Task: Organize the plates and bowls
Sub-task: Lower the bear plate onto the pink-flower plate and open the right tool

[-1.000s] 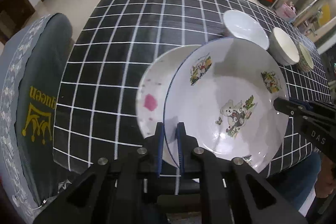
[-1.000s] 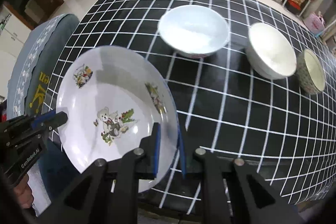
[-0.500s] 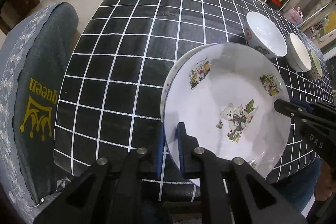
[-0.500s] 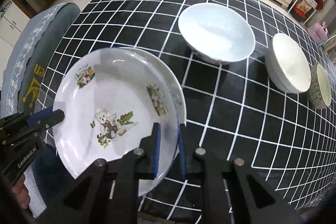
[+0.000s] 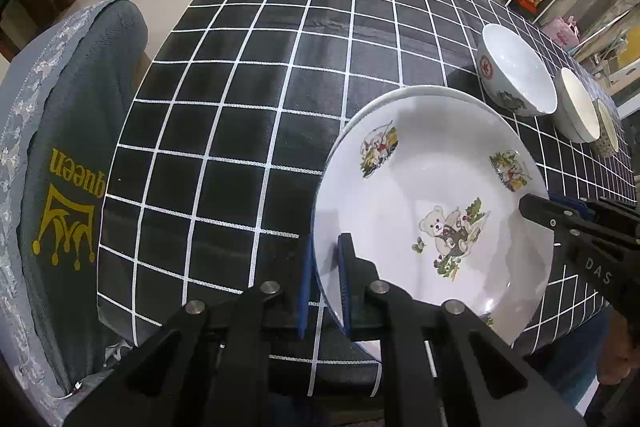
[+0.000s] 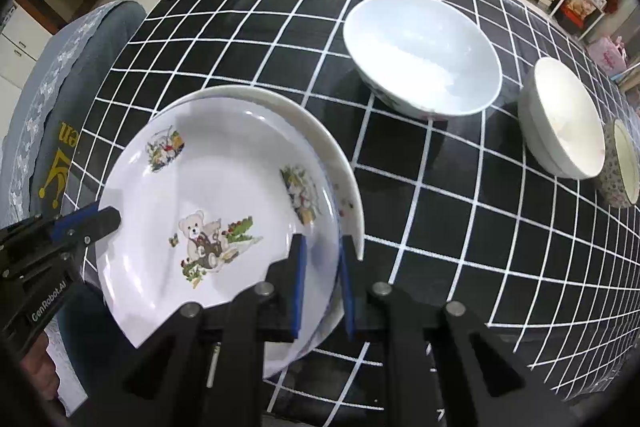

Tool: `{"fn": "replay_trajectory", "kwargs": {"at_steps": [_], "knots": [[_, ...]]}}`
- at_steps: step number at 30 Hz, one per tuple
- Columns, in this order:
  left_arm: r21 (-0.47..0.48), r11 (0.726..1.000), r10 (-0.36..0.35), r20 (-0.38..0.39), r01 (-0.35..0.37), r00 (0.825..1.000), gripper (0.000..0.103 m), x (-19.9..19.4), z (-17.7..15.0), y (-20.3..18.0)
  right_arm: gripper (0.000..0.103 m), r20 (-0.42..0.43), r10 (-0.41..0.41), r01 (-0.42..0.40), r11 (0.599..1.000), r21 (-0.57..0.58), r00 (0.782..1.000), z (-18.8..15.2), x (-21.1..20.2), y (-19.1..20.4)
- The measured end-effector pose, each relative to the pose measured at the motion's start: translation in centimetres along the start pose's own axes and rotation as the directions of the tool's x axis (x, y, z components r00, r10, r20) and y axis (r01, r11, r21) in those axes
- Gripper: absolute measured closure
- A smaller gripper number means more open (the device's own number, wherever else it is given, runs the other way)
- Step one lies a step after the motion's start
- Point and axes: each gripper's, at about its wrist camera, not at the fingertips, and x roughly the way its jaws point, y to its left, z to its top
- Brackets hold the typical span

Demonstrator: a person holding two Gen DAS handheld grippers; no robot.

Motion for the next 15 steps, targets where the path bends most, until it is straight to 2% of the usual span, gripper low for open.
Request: {"fn": "replay_trajectory", "kwargs": {"at_steps": [15], "knots": [[-0.011,1.000,-0.010,0.009,0.010,1.000,0.092,-0.80,-0.41,0.21,0.083,0.011,0.033,-0.033,0.999,0.003,0.999,-0.16,-0.21,-0.47]]}}
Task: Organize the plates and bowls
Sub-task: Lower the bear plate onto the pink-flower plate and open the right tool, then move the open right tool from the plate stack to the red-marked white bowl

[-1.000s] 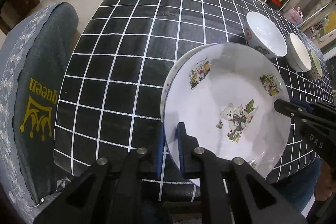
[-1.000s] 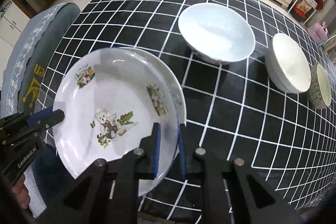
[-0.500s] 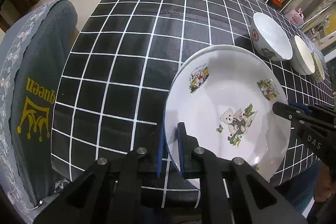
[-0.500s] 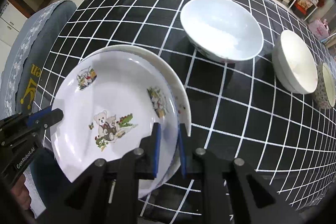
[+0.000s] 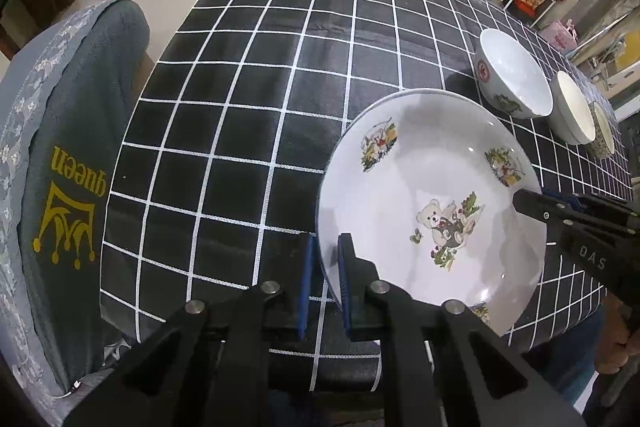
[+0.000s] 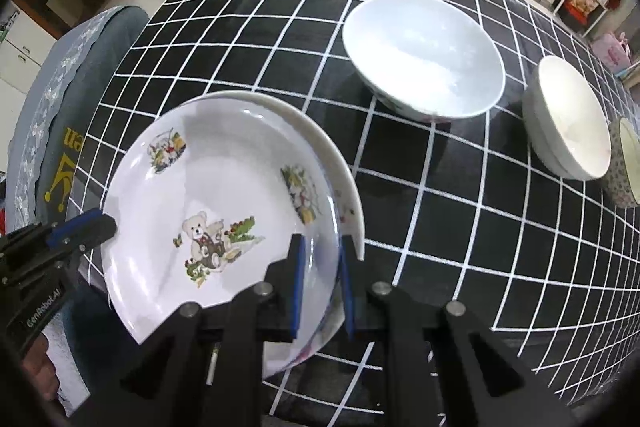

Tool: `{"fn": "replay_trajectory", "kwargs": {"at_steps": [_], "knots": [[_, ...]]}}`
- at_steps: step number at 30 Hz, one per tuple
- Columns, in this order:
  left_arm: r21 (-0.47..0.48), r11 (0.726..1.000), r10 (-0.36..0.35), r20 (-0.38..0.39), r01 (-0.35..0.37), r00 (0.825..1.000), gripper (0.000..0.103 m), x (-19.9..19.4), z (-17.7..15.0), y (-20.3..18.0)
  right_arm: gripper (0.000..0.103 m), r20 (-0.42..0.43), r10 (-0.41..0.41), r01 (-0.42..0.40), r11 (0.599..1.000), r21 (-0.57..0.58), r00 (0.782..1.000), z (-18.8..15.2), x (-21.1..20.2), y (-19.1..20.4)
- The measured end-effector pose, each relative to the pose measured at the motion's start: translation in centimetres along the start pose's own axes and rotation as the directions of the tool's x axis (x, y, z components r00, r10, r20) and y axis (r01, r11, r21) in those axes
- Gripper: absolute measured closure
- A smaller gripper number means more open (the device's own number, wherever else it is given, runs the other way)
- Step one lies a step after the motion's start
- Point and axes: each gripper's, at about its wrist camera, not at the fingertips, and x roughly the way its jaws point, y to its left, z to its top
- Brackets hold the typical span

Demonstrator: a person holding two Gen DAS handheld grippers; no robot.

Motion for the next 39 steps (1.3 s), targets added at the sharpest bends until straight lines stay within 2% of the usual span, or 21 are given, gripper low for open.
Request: {"fn": "replay_trajectory", "kwargs": {"at_steps": [6,10,13,16,18,28,30,33,39], "knots": [[-0.006,1.000,-0.006,0.008,0.006,1.000,0.092,-0.7,0.0,-0.2,0.081,-0.002,0.024,-0.024,0.999,0.024,1.000,-0.3,-0.4,-0.5],[0.001,1.000,-0.012,0.013,0.012,1.000,0.087,-1.1,0.0,-0.8,0.075,0.002,0.036,-0.036,0.999,0.016,0.999,-0.5,-0.7,-0.4],[0.011,1.000,-0.010,0.009,0.010,1.000,0.087,-1.1,-0.2,-1.4,0.072,0.008,0.020,-0.020,1.000,-0.009,1.000,-0.7,-0.8,0.0],[0.024,1.000,-0.012,0.009,0.012,1.000,0.087,-1.2,-0.5,-2.0,0.045,0.039,-0.079,0.081,0.994,-0.068,0.996,-1.0,-1.2,0.6],[0.031,0.999,-0.014,0.007,0.014,1.000,0.087,-1.2,-0.6,-2.4,0.045,0.048,-0.075,0.079,0.993,-0.084,0.996,-1.2,-1.5,0.7],[0.084,0.996,-0.043,0.015,0.042,0.999,0.087,-2.5,-1.0,-5.4,0.045,0.061,0.025,-0.025,1.000,0.009,0.998,-1.8,-3.4,-2.3],[0.085,0.995,-0.055,0.016,0.054,0.998,0.082,-2.7,-0.8,-6.0,0.045,0.061,0.035,-0.037,0.999,0.024,0.998,-1.8,-3.8,-3.0],[0.102,0.993,-0.067,0.022,0.064,0.998,0.081,-3.0,-0.7,-7.2,0.045,0.063,0.057,-0.060,0.997,0.048,0.996,-1.9,-4.5,-3.9],[0.118,0.988,-0.100,0.021,0.097,0.995,0.073,-3.7,0.0,-9.5,0.045,0.097,0.049,-0.052,0.998,0.034,0.994,-1.6,-6.7,-5.8]]}}
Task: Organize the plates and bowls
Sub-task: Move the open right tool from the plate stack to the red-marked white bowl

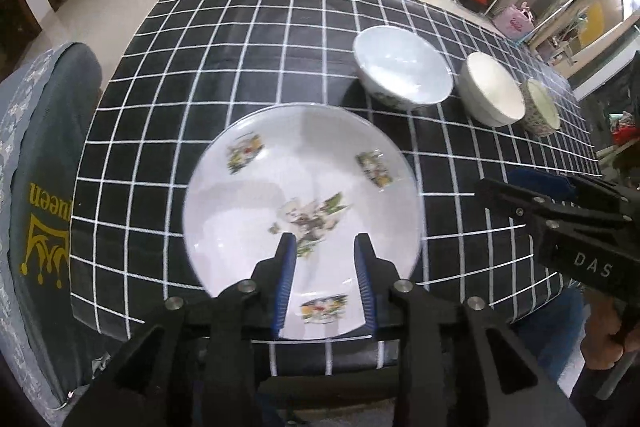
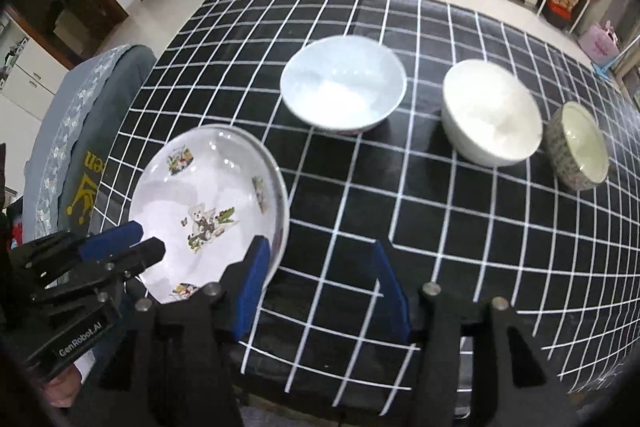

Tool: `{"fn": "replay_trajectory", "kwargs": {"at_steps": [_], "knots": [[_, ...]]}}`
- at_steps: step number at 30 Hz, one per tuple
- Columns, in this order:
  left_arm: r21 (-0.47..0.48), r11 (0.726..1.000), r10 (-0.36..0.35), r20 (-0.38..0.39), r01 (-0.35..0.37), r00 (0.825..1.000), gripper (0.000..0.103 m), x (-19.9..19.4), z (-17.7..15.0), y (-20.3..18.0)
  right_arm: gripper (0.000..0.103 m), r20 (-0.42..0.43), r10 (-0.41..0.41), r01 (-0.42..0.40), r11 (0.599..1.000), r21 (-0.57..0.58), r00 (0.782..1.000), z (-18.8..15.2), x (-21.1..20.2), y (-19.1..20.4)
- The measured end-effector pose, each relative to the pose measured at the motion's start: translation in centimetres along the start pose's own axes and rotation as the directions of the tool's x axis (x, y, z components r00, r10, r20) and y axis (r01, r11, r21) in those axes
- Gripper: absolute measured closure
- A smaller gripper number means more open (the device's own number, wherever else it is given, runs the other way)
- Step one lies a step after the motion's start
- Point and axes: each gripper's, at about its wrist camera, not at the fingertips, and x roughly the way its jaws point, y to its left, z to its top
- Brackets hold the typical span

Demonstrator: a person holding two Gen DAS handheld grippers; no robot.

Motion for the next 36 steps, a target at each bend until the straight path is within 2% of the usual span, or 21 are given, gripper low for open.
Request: {"fn": "replay_trajectory", "kwargs": {"at_steps": [6,11,17,23,30,36], "knots": [[0.015,1.000,-0.016,0.007,0.015,1.000,0.067,-0.8,1.5,-1.7,0.045,0.024,-0.011,0.011,1.000,-0.003,1.000,1.2,-1.4,-1.7],[0.040,0.999,-0.017,0.015,0.016,1.000,0.067,-1.5,3.3,-2.9,0.045,0.035,-0.006,0.005,1.000,0.019,0.999,2.4,-2.3,-3.0],[0.048,0.998,-0.035,0.008,0.034,0.999,0.065,-2.4,6.0,-3.7,0.045,0.037,0.057,-0.059,0.995,0.077,0.998,4.5,-3.6,-4.7],[0.041,0.998,-0.053,-0.002,0.053,0.999,0.065,-2.2,8.8,-3.8,0.045,0.054,0.061,-0.066,0.994,0.082,0.997,6.5,-4.3,-5.3],[0.042,0.997,-0.068,-0.020,0.069,0.997,0.065,-0.5,12.0,-3.4,0.045,0.027,0.058,-0.060,0.995,0.074,0.998,9.1,-2.5,-5.4],[0.005,0.994,-0.108,-0.077,0.109,0.991,0.065,2.3,13.9,-2.5,0.046,-0.032,0.143,-0.136,0.980,0.147,0.989,10.9,0.5,-6.3]]}}
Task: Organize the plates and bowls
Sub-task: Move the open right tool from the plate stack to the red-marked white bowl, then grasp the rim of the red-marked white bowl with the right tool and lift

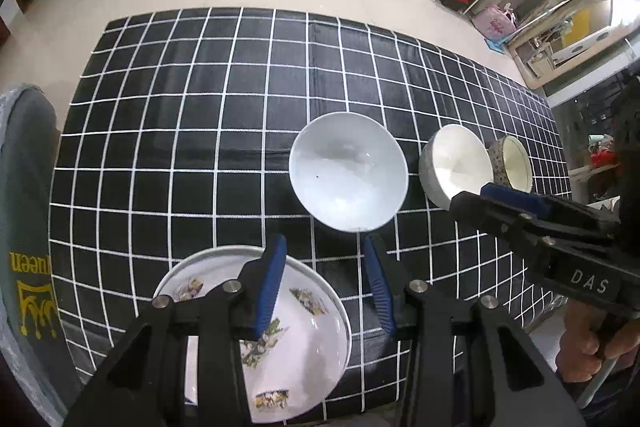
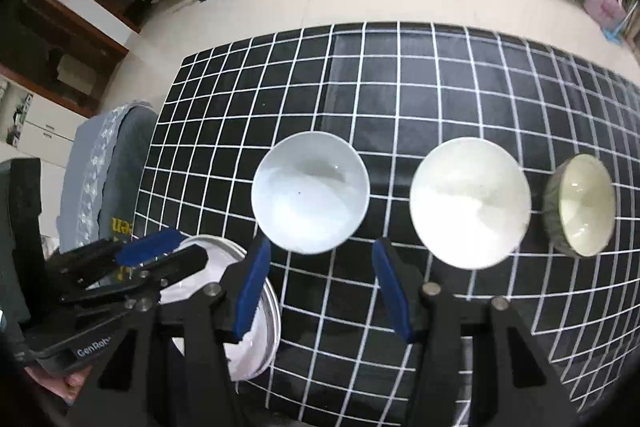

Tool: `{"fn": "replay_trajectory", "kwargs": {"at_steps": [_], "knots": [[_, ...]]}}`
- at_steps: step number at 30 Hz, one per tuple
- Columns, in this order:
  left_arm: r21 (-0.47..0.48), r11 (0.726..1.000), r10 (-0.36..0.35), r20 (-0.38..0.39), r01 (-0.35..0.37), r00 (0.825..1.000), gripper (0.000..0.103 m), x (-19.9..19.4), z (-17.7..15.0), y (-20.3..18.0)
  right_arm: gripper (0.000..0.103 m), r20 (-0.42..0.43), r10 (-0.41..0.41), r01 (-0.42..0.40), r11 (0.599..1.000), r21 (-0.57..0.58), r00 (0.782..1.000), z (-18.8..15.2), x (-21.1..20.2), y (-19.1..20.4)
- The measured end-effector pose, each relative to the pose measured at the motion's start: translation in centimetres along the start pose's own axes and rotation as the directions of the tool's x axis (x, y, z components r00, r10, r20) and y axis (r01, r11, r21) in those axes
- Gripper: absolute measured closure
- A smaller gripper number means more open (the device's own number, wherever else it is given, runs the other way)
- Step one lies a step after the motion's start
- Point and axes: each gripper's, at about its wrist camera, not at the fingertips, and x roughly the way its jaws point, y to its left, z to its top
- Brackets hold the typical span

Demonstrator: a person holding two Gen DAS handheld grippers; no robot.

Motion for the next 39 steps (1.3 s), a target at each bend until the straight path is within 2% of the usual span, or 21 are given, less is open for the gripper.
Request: {"fn": "replay_trajectory", "kwargs": {"at_steps": [5,8,11,15,18,19,20,23,33,39], "knots": [[0.027,0.999,0.023,-0.016,-0.022,1.000,0.065,2.1,1.7,0.2,0.058,-0.019,-0.020,0.021,1.000,0.011,1.000,1.6,2.2,-0.5],[0.031,0.999,0.035,-0.029,-0.034,0.999,0.072,3.4,2.5,0.4,0.062,-0.041,-0.032,0.033,0.999,0.012,0.999,2.3,3.9,-0.5],[0.039,0.998,0.041,-0.042,-0.039,0.998,0.078,4.9,3.2,0.8,0.064,-0.058,-0.058,0.060,0.997,0.044,0.997,2.9,5.2,-1.2],[0.039,0.999,0.035,-0.068,-0.032,0.997,0.078,6.8,3.9,1.3,0.066,-0.075,-0.093,0.097,0.994,0.052,0.993,3.4,6.7,-1.9],[0.046,0.998,0.039,-0.078,-0.035,0.996,0.084,7.9,4.0,1.2,0.074,-0.096,-0.098,0.103,0.993,0.052,0.991,3.3,7.7,-2.3],[0.050,0.998,0.042,-0.079,-0.038,0.996,0.086,8.1,3.9,1.0,0.080,-0.103,-0.094,0.101,0.993,0.058,0.990,3.3,8.0,-2.4],[0.058,0.997,0.047,-0.080,-0.043,0.996,0.092,8.3,4.0,0.9,0.084,-0.109,-0.097,0.105,0.992,0.065,0.989,3.3,8.3,-2.6],[0.070,0.996,0.069,-0.084,-0.063,0.994,0.094,9.0,3.9,0.8,0.093,-0.111,-0.113,0.121,0.991,0.065,0.987,3.1,8.9,-2.7],[0.085,0.992,0.103,-0.082,-0.096,0.991,0.094,9.3,2.9,-0.7,0.095,-0.098,-0.174,0.177,0.984,0.032,0.980,1.8,8.6,-2.7],[0.101,0.992,0.090,-0.091,-0.081,0.992,0.094,9.4,1.0,-1.9,0.095,-0.117,-0.161,0.167,0.985,0.042,0.980,-0.3,7.5,-4.0]]}}
